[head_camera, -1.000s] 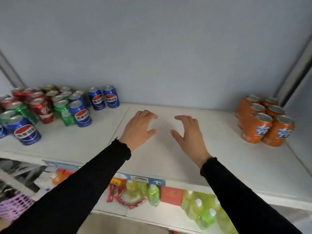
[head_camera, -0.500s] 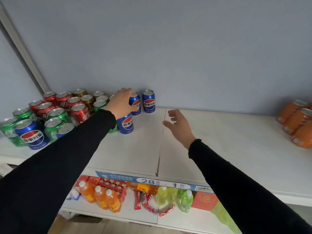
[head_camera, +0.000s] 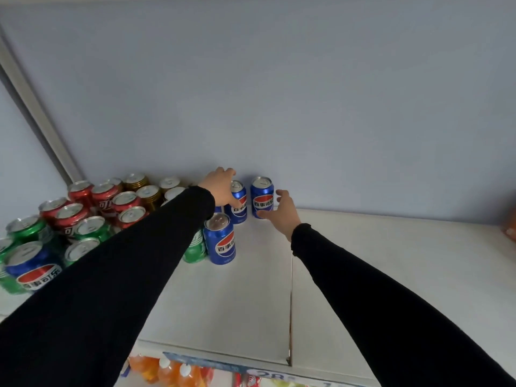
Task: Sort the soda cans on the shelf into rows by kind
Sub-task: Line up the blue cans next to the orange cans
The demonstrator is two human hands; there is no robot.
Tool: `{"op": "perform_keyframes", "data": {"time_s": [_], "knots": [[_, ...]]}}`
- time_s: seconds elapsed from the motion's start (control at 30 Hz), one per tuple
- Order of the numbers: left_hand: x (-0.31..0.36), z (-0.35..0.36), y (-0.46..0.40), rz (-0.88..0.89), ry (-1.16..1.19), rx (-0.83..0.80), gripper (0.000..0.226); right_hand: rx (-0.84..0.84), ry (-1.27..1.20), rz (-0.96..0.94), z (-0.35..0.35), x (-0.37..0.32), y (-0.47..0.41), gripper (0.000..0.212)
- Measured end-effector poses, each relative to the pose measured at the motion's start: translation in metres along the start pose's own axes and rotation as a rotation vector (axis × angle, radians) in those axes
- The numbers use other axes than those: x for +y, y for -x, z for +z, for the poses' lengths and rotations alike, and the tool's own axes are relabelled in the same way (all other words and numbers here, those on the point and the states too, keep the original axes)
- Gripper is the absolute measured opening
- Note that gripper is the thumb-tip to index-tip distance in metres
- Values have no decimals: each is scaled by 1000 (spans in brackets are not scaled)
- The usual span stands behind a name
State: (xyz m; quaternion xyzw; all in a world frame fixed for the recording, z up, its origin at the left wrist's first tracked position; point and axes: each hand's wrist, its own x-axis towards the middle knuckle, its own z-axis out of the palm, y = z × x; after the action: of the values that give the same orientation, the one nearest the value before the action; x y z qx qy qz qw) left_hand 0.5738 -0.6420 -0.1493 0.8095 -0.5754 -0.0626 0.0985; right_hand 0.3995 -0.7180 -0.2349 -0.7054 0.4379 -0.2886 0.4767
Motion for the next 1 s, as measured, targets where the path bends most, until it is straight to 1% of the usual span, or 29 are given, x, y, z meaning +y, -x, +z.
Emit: {"op": "perform_keyframes", "data": {"time_s": [0.03,0.1,0.17,0.23,0.37,0.53,0.63,0.73,0.83,1.0], "knots": [[-2,2,-4,2,13,-23,95,13,-1,11,4,3,-5,90],[-6,6,-12,15,45,-64,86,39,-2,11,12,9,-12,89],[-10,9,-17,37,74,-80,74,55,-16,-1,17,12,-17,81],[-13,13,-20,56,96,-76,68,67,-33,-5,23,13,-20,73],[-17,15,-25,90,122,-93,65,112,-28,-23,32,14,-25,63],[-7,11,-27,175,135,-88,58,142,-134,-9,23,16,-8,60],[17,10,-30,239,189,-77,60,190,-203,-14,-9,21,12,59],[59,14,-31,323,200,-82,66,270,-230,-9,-59,30,37,59],[115,25,-30,403,232,-108,67,364,-203,5,-121,48,62,61],[224,49,-28,521,292,-146,61,518,-177,51,-238,91,97,67]]}}
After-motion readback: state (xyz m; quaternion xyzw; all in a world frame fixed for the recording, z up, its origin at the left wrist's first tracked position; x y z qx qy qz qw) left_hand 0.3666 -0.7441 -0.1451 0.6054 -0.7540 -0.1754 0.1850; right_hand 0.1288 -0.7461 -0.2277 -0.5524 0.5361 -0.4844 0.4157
